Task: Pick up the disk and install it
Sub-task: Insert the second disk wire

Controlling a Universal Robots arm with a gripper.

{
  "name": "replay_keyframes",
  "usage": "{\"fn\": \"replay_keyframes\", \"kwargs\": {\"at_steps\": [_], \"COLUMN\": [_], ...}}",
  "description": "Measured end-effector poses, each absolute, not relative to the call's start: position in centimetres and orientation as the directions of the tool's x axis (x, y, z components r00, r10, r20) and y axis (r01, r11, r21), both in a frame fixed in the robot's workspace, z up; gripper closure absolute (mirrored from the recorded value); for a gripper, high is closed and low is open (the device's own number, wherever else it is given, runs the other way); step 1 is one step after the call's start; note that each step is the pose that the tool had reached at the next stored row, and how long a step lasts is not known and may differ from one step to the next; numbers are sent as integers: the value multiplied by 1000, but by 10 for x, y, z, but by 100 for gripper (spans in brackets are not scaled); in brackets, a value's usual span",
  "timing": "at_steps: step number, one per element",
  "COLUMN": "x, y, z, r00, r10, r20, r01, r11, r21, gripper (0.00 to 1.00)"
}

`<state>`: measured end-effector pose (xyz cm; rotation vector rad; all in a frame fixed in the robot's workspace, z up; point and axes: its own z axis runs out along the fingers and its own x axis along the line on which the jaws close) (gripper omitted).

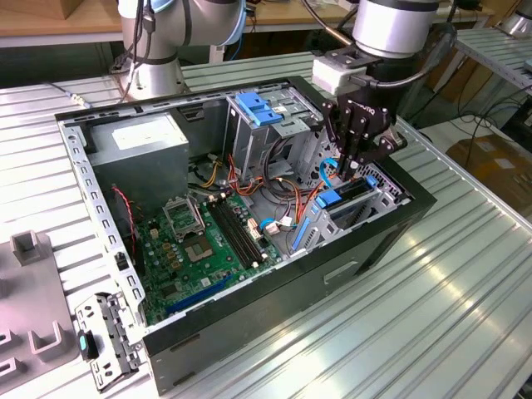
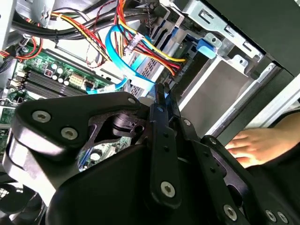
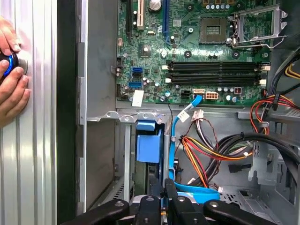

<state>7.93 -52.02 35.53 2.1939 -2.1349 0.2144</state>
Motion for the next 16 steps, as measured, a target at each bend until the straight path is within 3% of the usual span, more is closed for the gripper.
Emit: {"fn": "replay_keyframes", "kwargs": {"at_steps": [9,16], "x": [74,74], "y": [-540,-546], "z": [352,351], "r00": [20,20], "r10": [-998,-998], "r20": [64,60], "r01": [-997,-997], "r11": [-25,-25], "r21": [-77,-78], "gripper": [84,84]}}
